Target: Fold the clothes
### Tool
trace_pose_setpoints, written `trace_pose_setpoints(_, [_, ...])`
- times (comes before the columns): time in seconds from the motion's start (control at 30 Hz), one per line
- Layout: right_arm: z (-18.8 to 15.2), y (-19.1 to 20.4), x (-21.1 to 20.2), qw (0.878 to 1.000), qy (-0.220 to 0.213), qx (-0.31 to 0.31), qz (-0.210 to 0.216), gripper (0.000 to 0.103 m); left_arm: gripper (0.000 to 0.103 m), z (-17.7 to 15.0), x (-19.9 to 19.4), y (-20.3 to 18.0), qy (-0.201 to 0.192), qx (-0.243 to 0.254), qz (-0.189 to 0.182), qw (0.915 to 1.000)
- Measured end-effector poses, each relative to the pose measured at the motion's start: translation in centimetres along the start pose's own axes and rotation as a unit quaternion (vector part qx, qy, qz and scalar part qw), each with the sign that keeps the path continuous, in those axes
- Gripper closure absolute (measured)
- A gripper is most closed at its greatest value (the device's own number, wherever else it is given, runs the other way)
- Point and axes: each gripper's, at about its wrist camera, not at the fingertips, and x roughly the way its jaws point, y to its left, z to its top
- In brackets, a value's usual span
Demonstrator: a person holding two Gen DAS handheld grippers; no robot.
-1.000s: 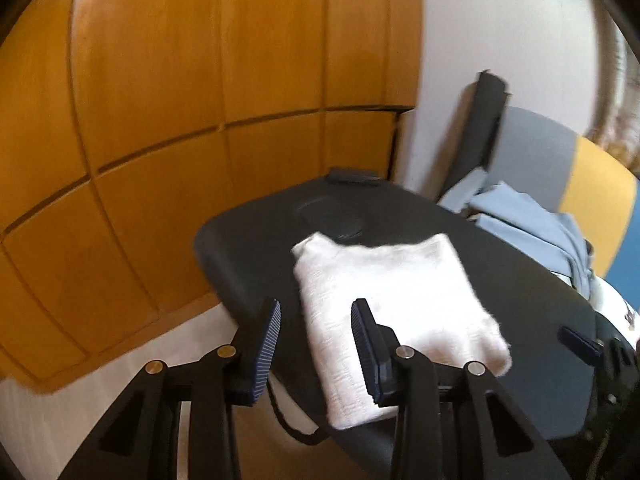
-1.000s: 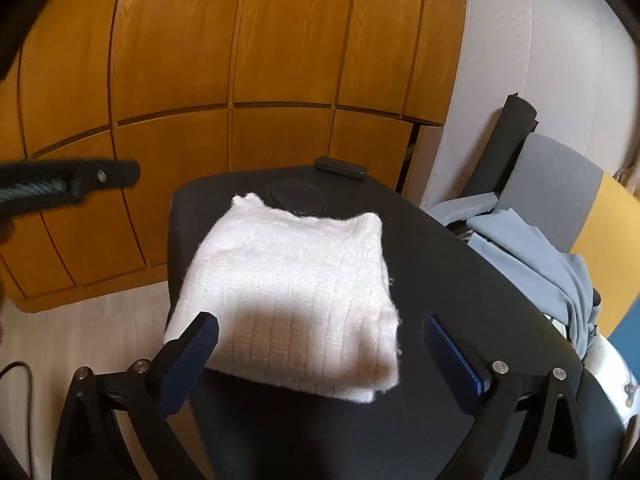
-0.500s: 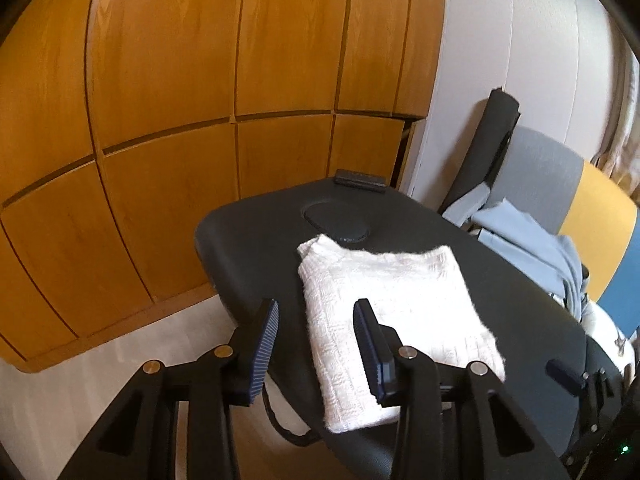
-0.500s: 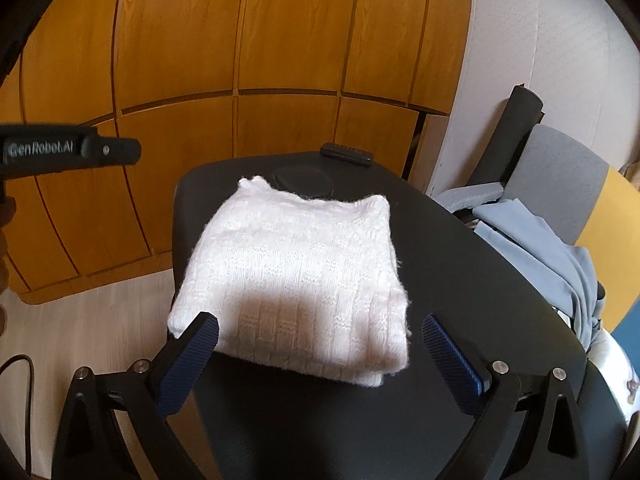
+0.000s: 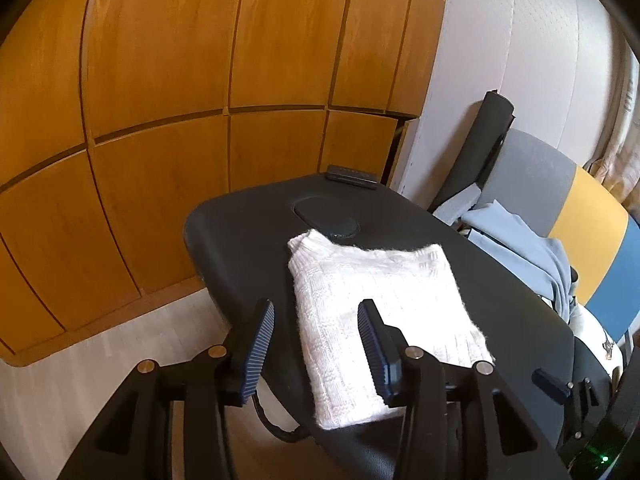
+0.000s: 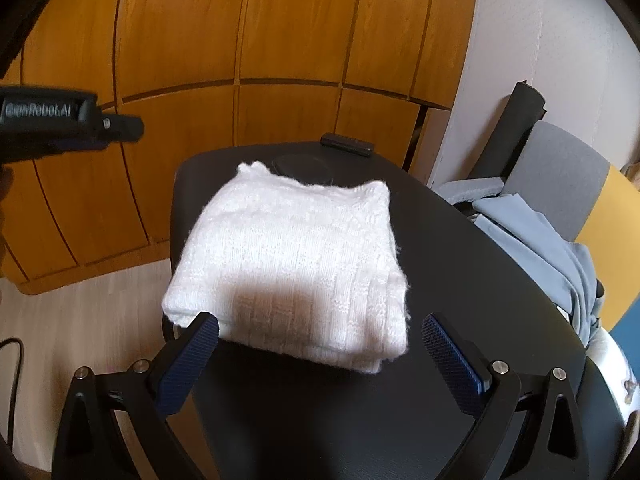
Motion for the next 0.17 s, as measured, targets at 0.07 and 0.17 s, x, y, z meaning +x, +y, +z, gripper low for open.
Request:
trace_pose_setpoints(0.07, [-0.21,-0.05,0.26,1.000,0.004,0.002,0.000,0.000,0.059,0.05,-0.14,0.21,-0.007,-0.005,0.000,1.0000])
trace_pose_setpoints(0.17, [-0.36,-0.13,0.44,1.000,0.006,0.003,0.001,0.000,0.059,0.00,-0.16,0.23,-0.012,0.000,0.007,0.9999])
